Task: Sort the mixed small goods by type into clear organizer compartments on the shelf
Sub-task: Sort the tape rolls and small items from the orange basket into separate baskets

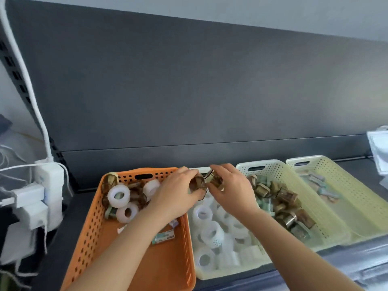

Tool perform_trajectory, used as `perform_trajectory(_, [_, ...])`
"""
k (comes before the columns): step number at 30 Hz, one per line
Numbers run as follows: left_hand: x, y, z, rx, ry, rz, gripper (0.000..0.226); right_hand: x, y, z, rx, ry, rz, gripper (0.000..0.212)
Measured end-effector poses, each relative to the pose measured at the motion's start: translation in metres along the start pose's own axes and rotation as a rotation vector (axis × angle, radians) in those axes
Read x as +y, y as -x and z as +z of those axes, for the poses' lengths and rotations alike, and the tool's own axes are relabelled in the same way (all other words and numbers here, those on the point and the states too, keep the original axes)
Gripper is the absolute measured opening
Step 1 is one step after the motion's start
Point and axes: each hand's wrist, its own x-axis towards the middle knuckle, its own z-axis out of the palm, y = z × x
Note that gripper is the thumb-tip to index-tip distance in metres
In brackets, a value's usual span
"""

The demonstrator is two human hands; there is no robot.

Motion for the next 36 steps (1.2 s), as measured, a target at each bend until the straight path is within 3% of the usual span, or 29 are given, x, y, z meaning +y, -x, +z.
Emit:
perform_trajectory(8, [0.087,-0.035,0.070,-0.066,0.073,0.156,0.042,0.098,0.034,-0.048,-0.048,0.105,0.180,0.047])
perform_trajectory(14, [0.141,-0.052,0.129,-0.109,-0.036,0.174,0.067,0.161,0.053,-0.082,-0.103,0.181,0.259,0.041])
perform_trajectory(20, [0.152,-0.042,0.163,-0.304,-0.261,0.101,0.041,0.195,0.067,-0.093,-0.192,0.171,0.102,0.023])
perform_trajectory(24, [0.151,-0.034,0.168,-0.342,-0.360,0.140,0.029,0.200,0.074,-0.090,-0.291,0.157,0.002,0.019])
perform_trajectory(28, [0.151,-0.029,0.167,-0.334,-0.336,0.130,0.028,0.201,0.075,-0.088,-0.266,0.160,0.022,0.040])
perform_trajectory(36, [0.138,-0.017,0.135,-0.126,-0.301,0.105,0.018,0.184,0.064,-0.079,-0.208,0.156,-0.028,0.034])
